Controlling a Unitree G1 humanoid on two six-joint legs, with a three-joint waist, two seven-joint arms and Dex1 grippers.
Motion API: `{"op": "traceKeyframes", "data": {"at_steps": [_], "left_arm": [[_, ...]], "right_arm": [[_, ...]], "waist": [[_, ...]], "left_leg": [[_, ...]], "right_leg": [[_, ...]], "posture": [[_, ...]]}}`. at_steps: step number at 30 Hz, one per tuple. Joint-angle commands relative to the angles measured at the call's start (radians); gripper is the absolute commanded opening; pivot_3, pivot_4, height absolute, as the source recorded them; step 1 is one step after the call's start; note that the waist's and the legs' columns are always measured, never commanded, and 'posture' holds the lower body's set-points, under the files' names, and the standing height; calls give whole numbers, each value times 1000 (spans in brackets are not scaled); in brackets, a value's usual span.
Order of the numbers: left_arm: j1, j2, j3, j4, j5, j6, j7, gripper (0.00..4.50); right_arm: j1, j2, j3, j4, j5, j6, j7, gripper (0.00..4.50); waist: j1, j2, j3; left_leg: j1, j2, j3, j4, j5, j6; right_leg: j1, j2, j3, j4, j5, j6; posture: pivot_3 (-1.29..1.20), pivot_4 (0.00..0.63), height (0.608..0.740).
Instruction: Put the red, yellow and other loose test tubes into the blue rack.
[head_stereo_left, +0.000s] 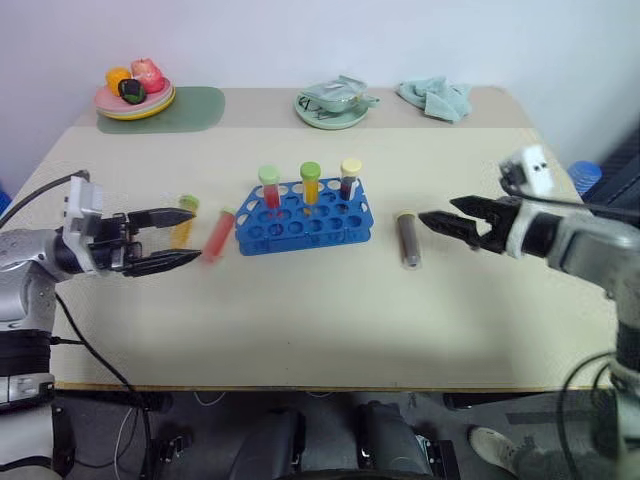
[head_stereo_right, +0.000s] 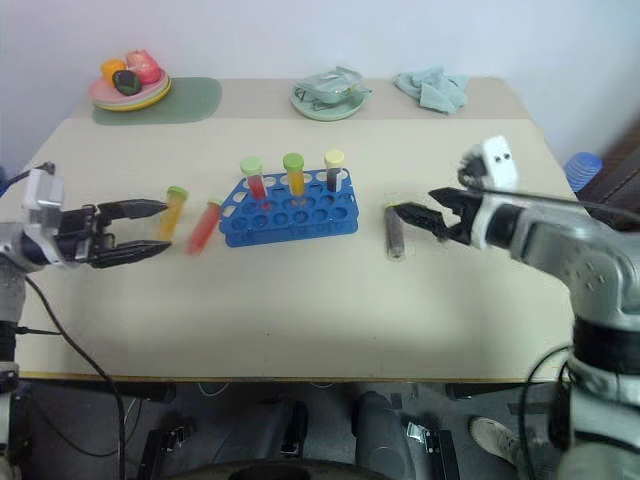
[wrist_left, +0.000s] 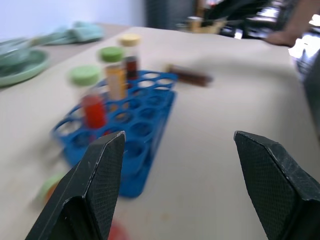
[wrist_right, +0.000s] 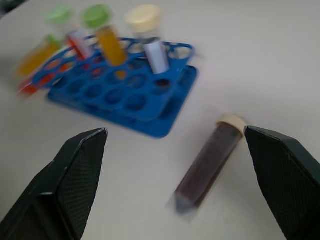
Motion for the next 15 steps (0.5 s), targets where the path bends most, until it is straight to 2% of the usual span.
{"op": "traceKeyframes", "data": {"at_steps": [1,3,8,15], "left_arm": [[-25,-12,-18,-51,-18,13,1,3542],[-32,-17,-31,-54,-14,16,0,3542],[-30,-27,-42,-59,-12,18,5,3542],[-15,-45,-53,-108,-24,34,22,3542]], "right_arm": [[-154,42,62,200,-92,100,-78,4500],[-235,68,106,328,-158,121,-103,4500],[-357,95,191,527,-255,119,-63,4500],[-442,175,248,725,-357,51,-13,4500]], "waist": [[-4,0,0],[-10,0,0],[-18,0,0],[-24,0,0]], "left_leg": [[0,0,0,0,0,0],[-1,0,0,-1,1,-1],[-4,-1,0,0,1,-1],[-10,-1,0,3,2,-3]], "right_leg": [[0,0,0,0,0,0],[-1,0,0,1,0,0],[-5,0,0,2,0,0],[-11,1,0,5,0,0]], "posture": [[0,150,740],[0,150,740],[0,150,740],[0,150,740]]}}
